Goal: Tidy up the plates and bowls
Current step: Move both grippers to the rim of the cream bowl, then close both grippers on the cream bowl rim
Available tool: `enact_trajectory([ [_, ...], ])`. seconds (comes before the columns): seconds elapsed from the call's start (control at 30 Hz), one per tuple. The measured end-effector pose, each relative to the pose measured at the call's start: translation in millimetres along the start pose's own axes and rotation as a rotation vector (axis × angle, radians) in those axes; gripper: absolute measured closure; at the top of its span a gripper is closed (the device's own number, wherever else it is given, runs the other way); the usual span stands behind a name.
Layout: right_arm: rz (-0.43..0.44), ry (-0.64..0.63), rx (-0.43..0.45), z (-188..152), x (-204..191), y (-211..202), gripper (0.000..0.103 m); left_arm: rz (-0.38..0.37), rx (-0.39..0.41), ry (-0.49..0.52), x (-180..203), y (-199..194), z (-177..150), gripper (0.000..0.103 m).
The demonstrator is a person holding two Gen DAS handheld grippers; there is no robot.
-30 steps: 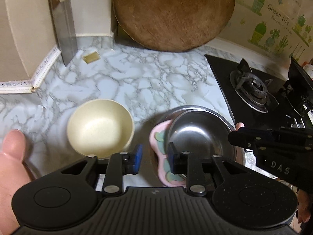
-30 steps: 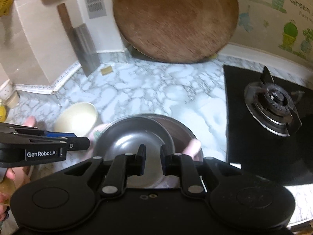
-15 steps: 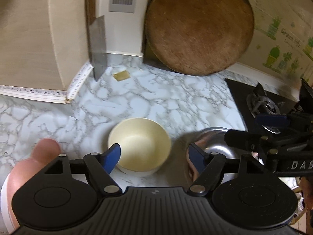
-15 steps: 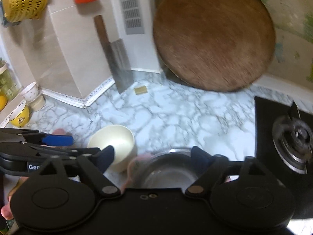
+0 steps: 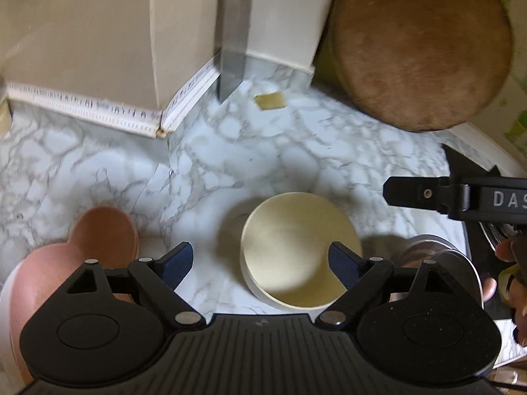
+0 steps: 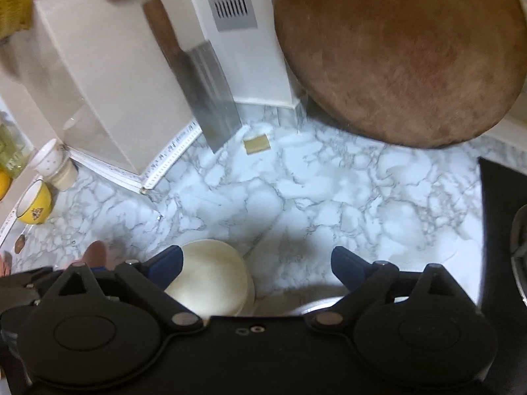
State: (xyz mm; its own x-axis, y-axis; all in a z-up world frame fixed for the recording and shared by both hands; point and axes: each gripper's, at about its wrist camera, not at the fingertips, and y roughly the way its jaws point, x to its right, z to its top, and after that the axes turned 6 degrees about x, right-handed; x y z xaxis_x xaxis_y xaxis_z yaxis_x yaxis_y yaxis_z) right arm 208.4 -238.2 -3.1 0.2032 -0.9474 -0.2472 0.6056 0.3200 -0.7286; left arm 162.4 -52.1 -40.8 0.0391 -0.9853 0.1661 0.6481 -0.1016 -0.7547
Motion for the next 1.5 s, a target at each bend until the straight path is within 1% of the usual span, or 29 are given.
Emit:
enact_trajectory([
  [0.1,0.002,0.006,-0.046,1,0,20,0.008,0.018,-0.022,-0.023,-2,13,2,0.013],
  [0.27,0.005,-0.011,-0.121,-1,-6,47,0.012,0.056,-0.056,-0.028,0,32,2,0.013],
  [0.33,0.004,-0.018,-0.148,-1,-7,56,0.017,0.065,-0.060,-0.036,-1,36,1,0.013],
  [0.4,0.004,-0.020,-0.170,-2,-8,63,0.019,0.073,-0.068,-0.036,0,41,1,0.013],
  [0.57,0.017,-0.021,-0.205,-5,-8,76,0.029,0.069,-0.083,-0.050,1,50,-1,0.014],
  [0.63,0.024,-0.025,-0.213,-6,-9,79,0.037,0.071,-0.086,-0.060,1,52,-2,0.015],
  [0.67,0.027,-0.028,-0.217,-6,-10,80,0.038,0.069,-0.089,-0.067,1,53,-2,0.019],
  [0.7,0.031,-0.031,-0.220,-7,-11,81,0.041,0.067,-0.091,-0.070,1,54,-2,0.027],
  [0.73,0.035,-0.033,-0.222,-7,-11,82,0.045,0.064,-0.096,-0.074,1,55,-2,0.031],
  [0.77,0.037,-0.034,-0.223,-8,-11,83,0.047,0.061,-0.102,-0.077,1,56,-3,0.037],
  [0.83,0.037,-0.038,-0.223,-9,-12,84,0.052,0.054,-0.105,-0.085,0,57,-3,0.038],
  [0.87,0.039,-0.039,-0.222,-10,-12,84,0.053,0.056,-0.099,-0.085,0,56,-4,0.046],
  [0.9,0.042,-0.042,-0.221,-10,-13,84,0.057,0.059,-0.098,-0.083,1,56,-4,0.057],
  [1.0,0.043,-0.053,-0.217,-11,-14,84,0.063,0.068,-0.110,-0.088,1,57,-5,0.072],
  [1.03,0.045,-0.057,-0.215,-12,-14,83,0.065,0.070,-0.106,-0.084,2,56,-5,0.074],
  [1.1,0.040,-0.071,-0.209,-13,-16,82,0.070,0.080,-0.096,-0.072,3,55,-6,0.083],
  [1.2,0.027,-0.112,-0.199,-17,-20,80,0.076,0.091,-0.094,-0.071,4,54,-6,0.091],
  [1.27,0.014,-0.133,-0.187,-20,-23,79,0.079,0.100,-0.090,-0.067,4,54,-6,0.093],
  [1.33,0.000,-0.144,-0.176,-21,-24,77,0.083,0.105,-0.086,-0.062,4,53,-6,0.094],
  [1.5,-0.018,-0.150,-0.146,-22,-25,70,0.090,0.108,-0.073,-0.050,6,48,-7,0.096],
])
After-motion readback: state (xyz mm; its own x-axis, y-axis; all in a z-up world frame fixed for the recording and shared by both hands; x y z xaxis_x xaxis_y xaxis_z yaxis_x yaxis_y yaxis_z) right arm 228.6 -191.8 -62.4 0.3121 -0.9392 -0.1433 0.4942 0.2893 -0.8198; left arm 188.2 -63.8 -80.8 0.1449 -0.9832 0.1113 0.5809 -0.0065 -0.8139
